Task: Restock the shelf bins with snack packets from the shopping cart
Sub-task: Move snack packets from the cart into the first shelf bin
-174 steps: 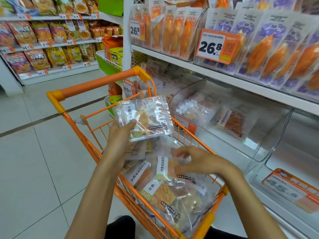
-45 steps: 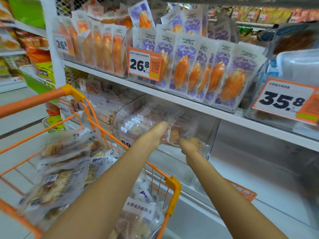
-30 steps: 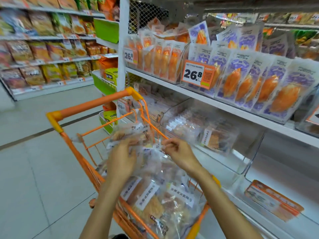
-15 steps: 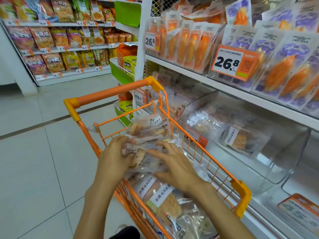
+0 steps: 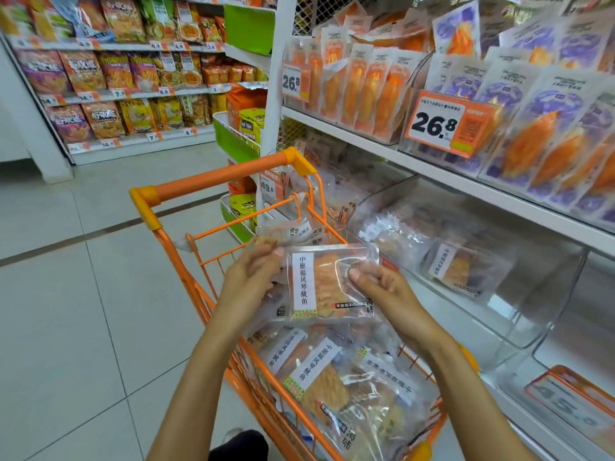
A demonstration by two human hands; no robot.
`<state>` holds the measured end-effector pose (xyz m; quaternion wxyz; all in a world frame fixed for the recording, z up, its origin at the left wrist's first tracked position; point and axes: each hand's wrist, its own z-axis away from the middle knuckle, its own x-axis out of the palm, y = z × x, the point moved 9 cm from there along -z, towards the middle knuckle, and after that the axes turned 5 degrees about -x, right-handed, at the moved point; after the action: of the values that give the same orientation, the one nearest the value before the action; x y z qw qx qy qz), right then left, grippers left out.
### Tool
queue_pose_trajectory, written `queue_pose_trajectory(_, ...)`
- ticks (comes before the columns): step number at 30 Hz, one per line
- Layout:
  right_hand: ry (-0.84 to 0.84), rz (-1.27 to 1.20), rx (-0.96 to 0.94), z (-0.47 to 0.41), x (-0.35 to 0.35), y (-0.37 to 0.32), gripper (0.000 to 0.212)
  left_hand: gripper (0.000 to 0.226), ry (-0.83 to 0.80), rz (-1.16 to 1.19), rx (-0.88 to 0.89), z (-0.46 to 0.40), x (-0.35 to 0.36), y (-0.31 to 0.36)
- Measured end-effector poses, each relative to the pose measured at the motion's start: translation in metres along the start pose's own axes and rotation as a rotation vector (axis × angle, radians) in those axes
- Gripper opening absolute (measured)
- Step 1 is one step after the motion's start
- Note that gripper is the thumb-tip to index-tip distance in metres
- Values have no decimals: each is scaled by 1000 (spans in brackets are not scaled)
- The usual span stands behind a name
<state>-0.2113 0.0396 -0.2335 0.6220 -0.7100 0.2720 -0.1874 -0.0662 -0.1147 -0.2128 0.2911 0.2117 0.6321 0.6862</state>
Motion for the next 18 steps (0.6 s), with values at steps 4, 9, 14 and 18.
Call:
queue_pose_trajectory(4, -12, -215, 10, 3, 10, -2, 26, 26, -301, -30, -67, 13, 36, -5)
queue_pose_trajectory(9, 40, -181, 30, -7, 27, -9, 44, 30, -163, 137, 38, 9, 7, 8)
queue_pose_trajectory(14, -52, 417, -147, -28, 63, -20, 46, 30, 244, 252, 171, 6, -50, 19)
queue_pose_trajectory(18, -220, 1059, -276, -30, 93, -1, 62, 28, 324, 270, 169, 6, -56, 18)
